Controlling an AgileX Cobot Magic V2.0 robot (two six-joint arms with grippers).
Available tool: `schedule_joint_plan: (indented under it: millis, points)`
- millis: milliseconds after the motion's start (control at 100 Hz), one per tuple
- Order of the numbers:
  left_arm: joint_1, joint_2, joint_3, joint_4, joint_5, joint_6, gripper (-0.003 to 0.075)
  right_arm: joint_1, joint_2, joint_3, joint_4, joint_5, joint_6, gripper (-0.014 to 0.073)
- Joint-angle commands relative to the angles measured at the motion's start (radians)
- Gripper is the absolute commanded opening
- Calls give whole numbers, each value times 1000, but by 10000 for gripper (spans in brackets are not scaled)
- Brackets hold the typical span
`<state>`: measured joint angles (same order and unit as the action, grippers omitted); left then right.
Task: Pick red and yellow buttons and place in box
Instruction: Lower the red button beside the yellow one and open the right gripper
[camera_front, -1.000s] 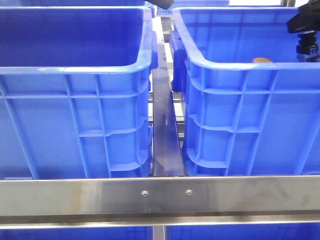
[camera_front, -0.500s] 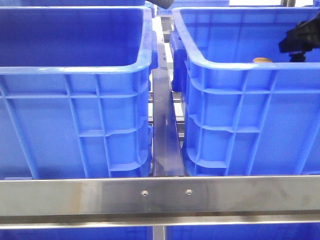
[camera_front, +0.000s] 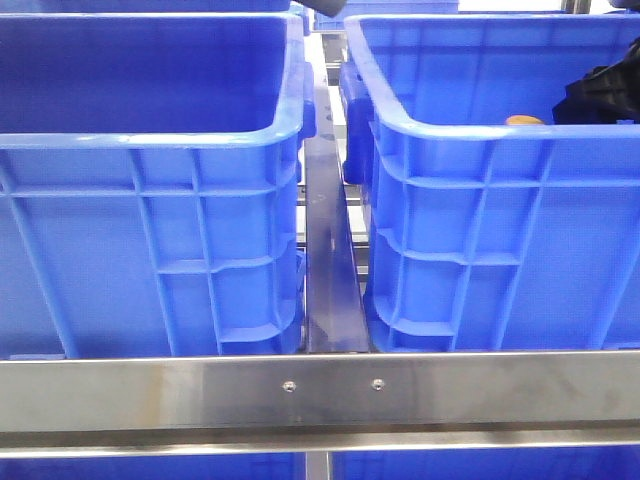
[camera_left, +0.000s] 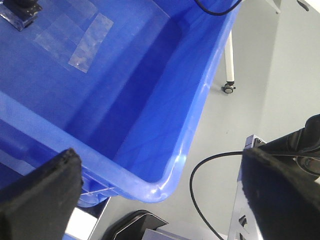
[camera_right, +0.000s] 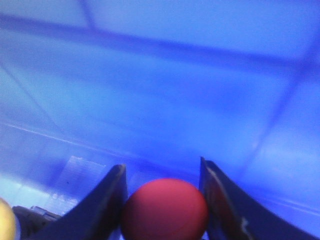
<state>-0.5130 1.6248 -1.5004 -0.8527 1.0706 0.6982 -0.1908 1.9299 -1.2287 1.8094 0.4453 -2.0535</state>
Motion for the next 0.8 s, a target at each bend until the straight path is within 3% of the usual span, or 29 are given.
schedule_joint_plan:
  millis: [0, 180, 790]
  points:
    - [-7, -47, -27, -58, -20, -4, 610, -7, -40, -29, 108, 13, -10, 372]
    - [-7, -47, -27, -58, -20, -4, 610, -7, -44, -29, 108, -43, -10, 499]
    - [-7, -47, -27, -56, -20, -4, 610, -7, -153, -24, 108, -46, -6, 498]
